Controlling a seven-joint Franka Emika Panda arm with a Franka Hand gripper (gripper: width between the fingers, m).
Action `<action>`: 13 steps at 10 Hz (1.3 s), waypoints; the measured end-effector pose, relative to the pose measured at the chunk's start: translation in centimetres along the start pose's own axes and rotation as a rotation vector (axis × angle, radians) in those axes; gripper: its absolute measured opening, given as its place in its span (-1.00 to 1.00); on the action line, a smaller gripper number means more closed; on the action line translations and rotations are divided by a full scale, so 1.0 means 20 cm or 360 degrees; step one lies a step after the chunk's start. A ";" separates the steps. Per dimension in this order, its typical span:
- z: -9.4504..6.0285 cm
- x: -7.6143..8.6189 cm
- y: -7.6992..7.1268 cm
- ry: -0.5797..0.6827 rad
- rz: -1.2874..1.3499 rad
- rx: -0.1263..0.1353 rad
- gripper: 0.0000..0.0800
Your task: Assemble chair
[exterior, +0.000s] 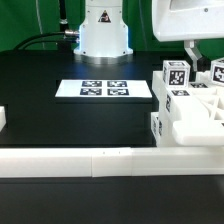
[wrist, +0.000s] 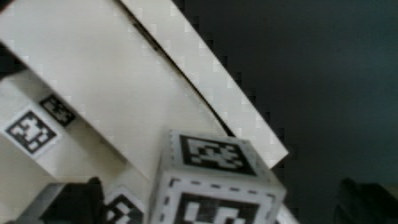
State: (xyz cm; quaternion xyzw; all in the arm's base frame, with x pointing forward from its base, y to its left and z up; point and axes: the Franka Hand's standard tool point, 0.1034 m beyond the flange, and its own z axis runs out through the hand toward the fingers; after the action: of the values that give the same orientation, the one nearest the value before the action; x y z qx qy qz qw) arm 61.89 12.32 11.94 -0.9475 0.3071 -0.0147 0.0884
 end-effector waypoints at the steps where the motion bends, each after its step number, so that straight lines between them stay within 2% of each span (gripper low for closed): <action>1: 0.00 0.00 -0.01 -0.0007 -0.0159 -0.0002 0.62; 4: 0.00 0.00 0.00 -0.0003 -0.0488 -0.0009 0.62; 6: 0.00 0.01 0.01 0.0003 -0.0863 -0.0046 0.62; 7: 0.00 0.01 0.02 -0.0003 -0.1071 -0.0091 0.62; 10: 0.00 0.00 0.02 -0.0005 -0.1410 -0.0141 0.62; 11: 0.01 0.00 0.02 -0.0009 -0.1442 -0.0142 0.62; 12: 0.01 0.00 0.03 -0.0008 -0.1436 -0.0142 0.29; 13: 0.01 0.00 0.03 -0.0008 -0.1436 -0.0142 0.29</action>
Offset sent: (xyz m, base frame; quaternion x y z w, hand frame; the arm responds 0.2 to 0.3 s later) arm 0.0000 0.0000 0.0000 0.0000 0.0000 -0.1938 0.9810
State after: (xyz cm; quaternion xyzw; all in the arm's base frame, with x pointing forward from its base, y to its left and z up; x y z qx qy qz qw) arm 61.66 11.90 11.73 -0.9894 -0.1365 -0.0361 0.0329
